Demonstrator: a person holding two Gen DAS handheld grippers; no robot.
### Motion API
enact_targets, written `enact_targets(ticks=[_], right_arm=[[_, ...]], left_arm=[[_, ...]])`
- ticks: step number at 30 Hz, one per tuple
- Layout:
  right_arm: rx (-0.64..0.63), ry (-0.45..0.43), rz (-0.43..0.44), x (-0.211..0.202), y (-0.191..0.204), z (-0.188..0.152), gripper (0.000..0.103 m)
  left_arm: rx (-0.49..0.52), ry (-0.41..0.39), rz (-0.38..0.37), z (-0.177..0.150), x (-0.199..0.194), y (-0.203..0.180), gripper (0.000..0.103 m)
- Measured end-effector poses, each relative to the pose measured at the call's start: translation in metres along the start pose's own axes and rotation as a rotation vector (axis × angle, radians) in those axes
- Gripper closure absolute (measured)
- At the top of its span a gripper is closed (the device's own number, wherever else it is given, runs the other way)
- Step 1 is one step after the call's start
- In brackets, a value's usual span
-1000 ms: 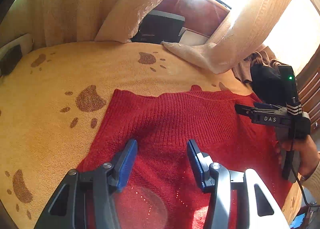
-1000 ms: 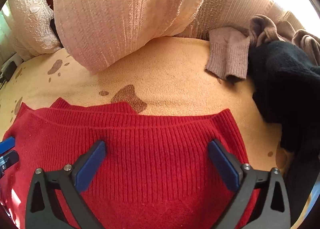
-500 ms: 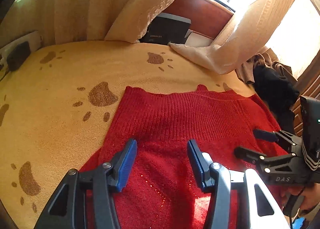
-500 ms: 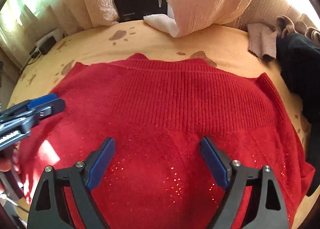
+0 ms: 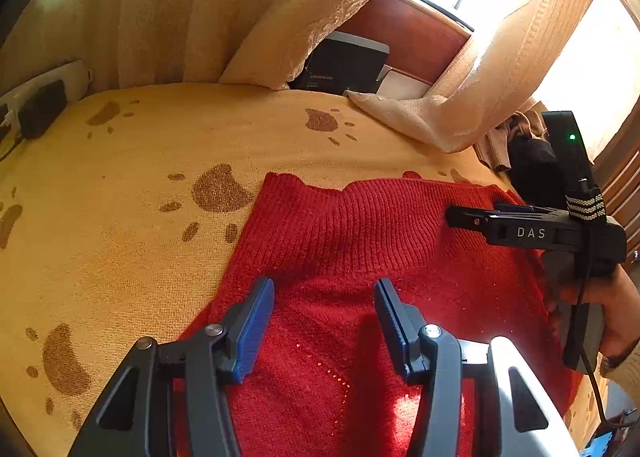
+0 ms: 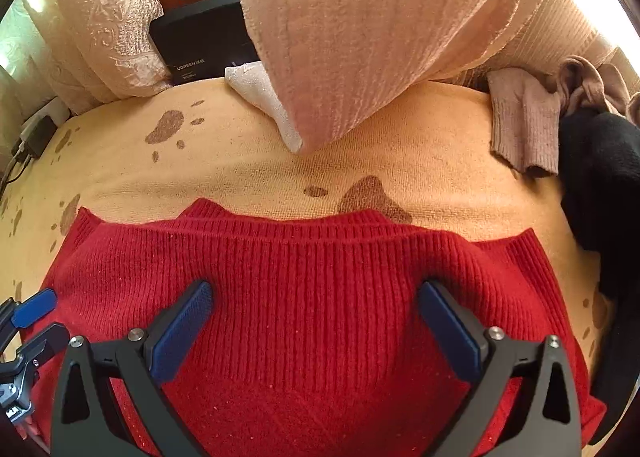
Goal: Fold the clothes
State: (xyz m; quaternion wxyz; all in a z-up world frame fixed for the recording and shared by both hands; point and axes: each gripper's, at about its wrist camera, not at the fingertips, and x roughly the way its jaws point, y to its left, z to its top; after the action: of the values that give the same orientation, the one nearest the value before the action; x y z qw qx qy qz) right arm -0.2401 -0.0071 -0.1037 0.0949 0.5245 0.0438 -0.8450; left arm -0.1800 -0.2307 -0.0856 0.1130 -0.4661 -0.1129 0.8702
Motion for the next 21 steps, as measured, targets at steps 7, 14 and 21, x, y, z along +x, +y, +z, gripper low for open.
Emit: enact_targets(ticks=[7, 14, 21], right_arm=[[0.032, -0.066, 0.005, -0.048, -0.024, -0.026, 0.000], [0.045, 0.049, -0.060, -0.017, -0.043, -0.035, 0.000], [0.081, 0.014, -0.078, -0.001, -0.056, -0.005, 0.000]], left_arm=[[0.067, 0.014, -0.078, 0.015, 0.006, -0.039, 0.046], [0.135, 0.062, -0.039, 0.022, 0.043, -0.066, 0.045], [0.090, 0.010, -0.006, 0.033, 0.047, -0.049, 0.044]])
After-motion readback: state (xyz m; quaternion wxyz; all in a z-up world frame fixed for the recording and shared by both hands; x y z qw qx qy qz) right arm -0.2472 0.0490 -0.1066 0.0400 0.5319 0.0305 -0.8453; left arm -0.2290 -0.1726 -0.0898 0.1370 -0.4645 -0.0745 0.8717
